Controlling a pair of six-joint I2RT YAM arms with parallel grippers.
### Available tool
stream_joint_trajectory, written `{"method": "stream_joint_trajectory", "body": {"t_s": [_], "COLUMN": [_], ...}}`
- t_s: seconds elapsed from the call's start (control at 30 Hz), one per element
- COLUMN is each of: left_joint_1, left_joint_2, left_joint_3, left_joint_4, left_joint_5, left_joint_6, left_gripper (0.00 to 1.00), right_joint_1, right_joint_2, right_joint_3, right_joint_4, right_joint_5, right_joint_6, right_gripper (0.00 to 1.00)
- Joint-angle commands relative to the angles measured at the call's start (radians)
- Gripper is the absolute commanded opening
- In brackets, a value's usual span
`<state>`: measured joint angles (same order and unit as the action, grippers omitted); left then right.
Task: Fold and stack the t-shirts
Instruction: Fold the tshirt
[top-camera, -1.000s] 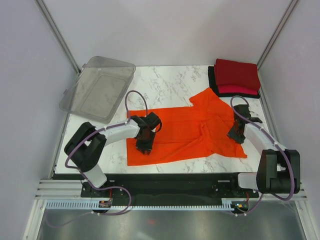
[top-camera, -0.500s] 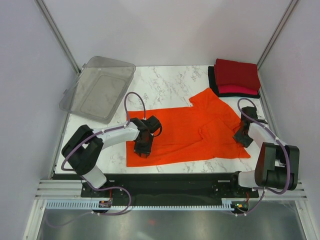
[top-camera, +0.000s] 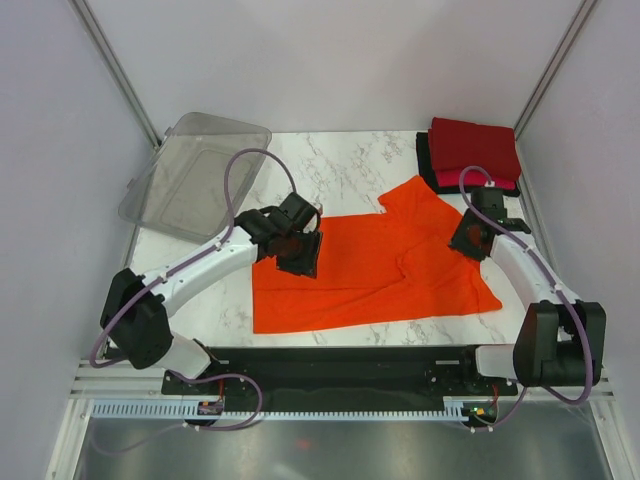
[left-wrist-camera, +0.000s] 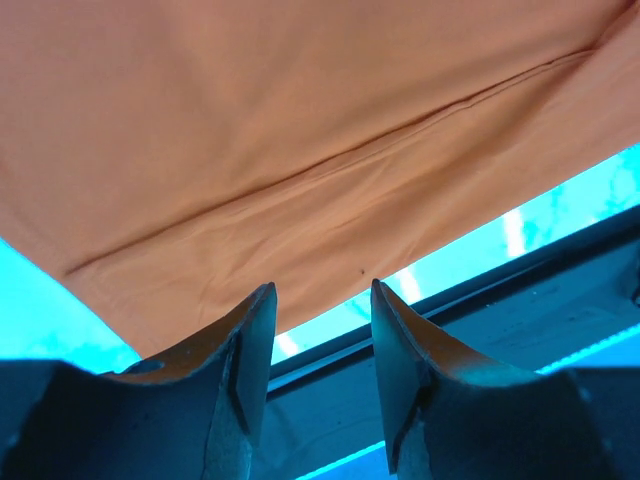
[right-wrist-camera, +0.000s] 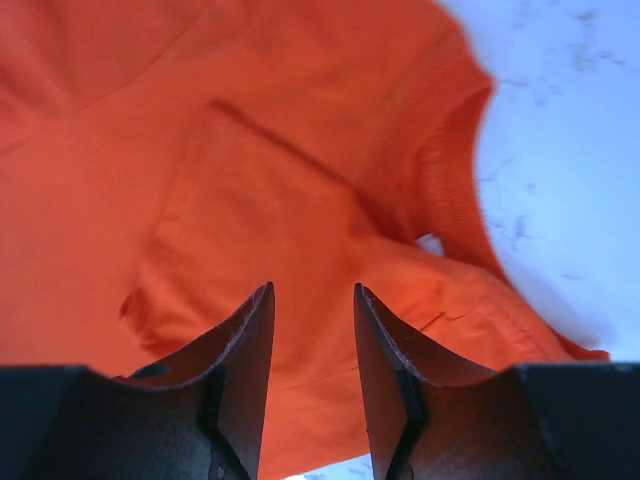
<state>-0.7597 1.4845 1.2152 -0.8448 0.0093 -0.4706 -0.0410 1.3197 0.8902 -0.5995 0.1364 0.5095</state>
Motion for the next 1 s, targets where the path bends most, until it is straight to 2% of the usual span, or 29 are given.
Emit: {"method": "stream_joint_trajectory", "body": {"t_s": [0.0,0.13,0.27,0.33,0.5,0.77,0.97], "left_joint_1": [0.095,0.157,0.172,0.172,0.172,0.174,0.174], "left_joint_2": [-0.027,-0.023,-0.018,-0.03,-0.041,-0.038,-0.026], "left_joint_3": [-0.084,-0.132,-0.146,-0.149,-0.135,-0.14,-0.135], "left_joint_4": [0.124,0.171,0.177,0.185,0.184,0.184,0.181], "left_joint_5": [0.202,0.238,0.262,0.277,0.282,0.267,0.271], "left_joint_6": [0.089,0.11,0.118,0.119,0.125,0.119,0.119], "left_gripper": [0.51,0.5,0.5,0.5,0.5,0.5,0.5], "right_joint_1": [0.085,0.144,0.202,0.239,0.306,0.417,0.486], "right_joint_2": [0.009,0.052,0.091,0.11,0.196,0.318,0.342], "right_joint_3": [0.064,0.084,0.067,0.064,0.059,0.101,0.105], "right_joint_4": [0.012,0.023,0.084,0.11,0.173,0.205,0.208], "right_joint_5": [-0.029,-0.006,-0.124,-0.135,-0.132,-0.077,-0.035], "right_joint_6": [-0.025,-0.005,-0.011,-0.014,-0.002,0.053,0.077], "right_gripper": [0.45,0.45,0.4,0.36,0.28,0.24,0.24]}}
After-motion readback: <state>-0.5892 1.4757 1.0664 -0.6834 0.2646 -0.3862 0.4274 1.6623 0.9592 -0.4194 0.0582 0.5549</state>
